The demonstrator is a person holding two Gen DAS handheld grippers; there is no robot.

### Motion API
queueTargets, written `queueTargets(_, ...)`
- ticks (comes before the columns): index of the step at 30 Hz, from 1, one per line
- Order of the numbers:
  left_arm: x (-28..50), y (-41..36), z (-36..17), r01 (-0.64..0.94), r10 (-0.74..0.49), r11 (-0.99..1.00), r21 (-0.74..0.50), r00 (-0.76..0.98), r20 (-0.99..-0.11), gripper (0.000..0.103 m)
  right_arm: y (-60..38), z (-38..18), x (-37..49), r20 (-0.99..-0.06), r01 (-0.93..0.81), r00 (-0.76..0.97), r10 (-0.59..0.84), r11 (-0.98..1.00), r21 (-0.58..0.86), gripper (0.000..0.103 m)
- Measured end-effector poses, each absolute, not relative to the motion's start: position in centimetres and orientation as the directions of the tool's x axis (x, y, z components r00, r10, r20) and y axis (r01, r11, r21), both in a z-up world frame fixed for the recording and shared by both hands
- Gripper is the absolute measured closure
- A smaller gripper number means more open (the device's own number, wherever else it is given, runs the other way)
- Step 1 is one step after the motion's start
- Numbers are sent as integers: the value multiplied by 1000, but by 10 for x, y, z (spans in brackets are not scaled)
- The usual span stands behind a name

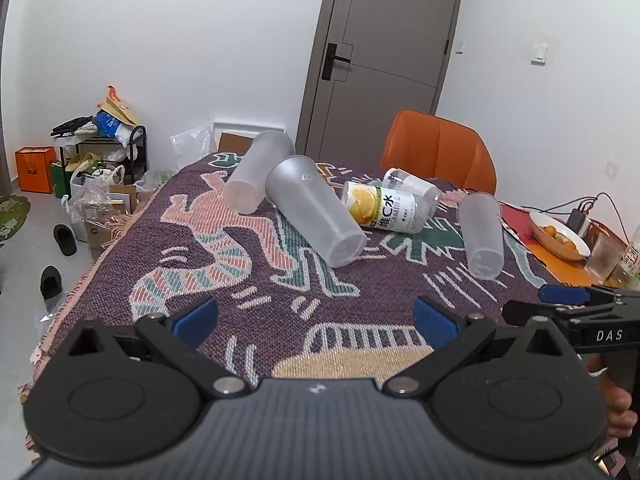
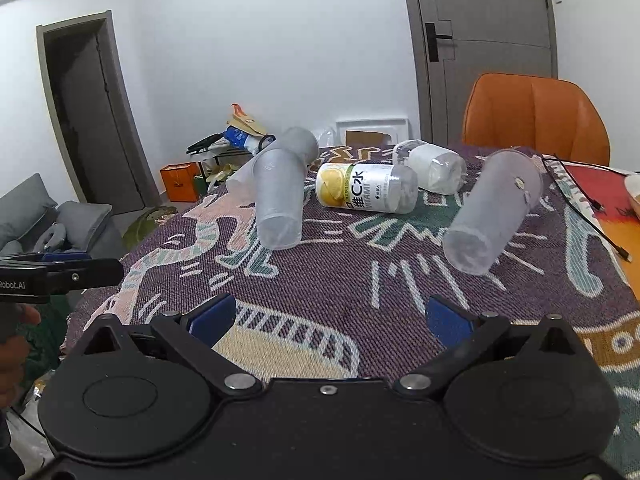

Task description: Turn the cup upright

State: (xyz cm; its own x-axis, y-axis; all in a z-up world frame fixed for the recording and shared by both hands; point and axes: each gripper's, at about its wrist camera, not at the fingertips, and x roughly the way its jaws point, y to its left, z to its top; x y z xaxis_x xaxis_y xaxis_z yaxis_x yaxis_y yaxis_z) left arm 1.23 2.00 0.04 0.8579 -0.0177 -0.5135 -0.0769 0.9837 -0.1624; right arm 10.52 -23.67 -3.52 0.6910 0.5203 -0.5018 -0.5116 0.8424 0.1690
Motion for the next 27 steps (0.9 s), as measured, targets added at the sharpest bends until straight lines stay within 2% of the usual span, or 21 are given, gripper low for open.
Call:
queueTargets(14,64,43,2,-77,-47,970,-229,869,-492,2,-212,-35,142,-495,-499,712,499,855,144,0)
queueTargets(27,134,38,-6,-95,-62,962,-255,836,-545,6,-197,-43,195,-508,-482,709,489,862,156,0)
